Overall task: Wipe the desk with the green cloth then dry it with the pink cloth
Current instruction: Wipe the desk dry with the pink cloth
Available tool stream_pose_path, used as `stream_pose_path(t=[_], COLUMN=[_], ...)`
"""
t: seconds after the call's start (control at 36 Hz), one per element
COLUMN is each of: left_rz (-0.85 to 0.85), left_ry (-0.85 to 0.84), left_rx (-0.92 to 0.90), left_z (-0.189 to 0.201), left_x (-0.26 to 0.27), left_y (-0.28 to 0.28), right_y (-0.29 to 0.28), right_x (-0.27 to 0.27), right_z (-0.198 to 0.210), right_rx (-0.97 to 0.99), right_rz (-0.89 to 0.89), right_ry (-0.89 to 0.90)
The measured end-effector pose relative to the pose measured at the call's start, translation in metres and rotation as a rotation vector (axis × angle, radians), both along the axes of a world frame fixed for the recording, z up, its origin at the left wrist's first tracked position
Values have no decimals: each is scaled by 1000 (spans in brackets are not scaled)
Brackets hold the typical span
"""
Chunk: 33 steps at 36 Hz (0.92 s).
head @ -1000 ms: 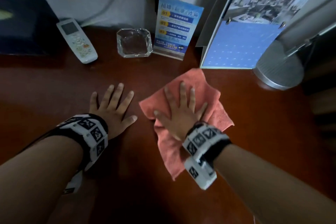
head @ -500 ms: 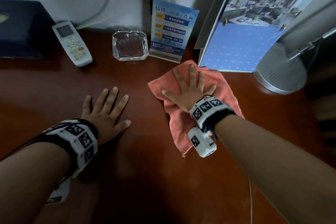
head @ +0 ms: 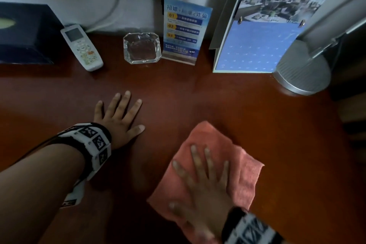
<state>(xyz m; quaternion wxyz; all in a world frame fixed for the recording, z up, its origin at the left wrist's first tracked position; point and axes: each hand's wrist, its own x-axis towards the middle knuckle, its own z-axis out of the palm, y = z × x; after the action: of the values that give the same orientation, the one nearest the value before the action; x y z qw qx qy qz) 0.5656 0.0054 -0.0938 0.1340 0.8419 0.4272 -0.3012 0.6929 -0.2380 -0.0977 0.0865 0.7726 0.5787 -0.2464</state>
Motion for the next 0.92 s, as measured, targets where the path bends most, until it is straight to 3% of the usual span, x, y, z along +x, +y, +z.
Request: stream_pose_path(t=[0.14,0.36,0.53,0.61,0.75,0.92], left_rz=[0,-8,-38,-71,-62,70], left_ry=[-22,-42,13,-69,-219,-180], left_rx=[23,-3,110,178,98,-4], left_z=[0,2,12,17,11,-4], left_x=[0,-1,5,18,54,72], left_y=[-2,0,-13,-29,-60,-70], right_y=[-43,-44,-28,-12,23,67], right_x=[-22,-24,-12,0,31,78], right_z=[3,10,15,11,6,1], right_rx=[-74,-173,-110,-115,-80,-61], right_rz=[68,26,4,-48,-165,-283], right_ry=[24,23,137,112,57,31])
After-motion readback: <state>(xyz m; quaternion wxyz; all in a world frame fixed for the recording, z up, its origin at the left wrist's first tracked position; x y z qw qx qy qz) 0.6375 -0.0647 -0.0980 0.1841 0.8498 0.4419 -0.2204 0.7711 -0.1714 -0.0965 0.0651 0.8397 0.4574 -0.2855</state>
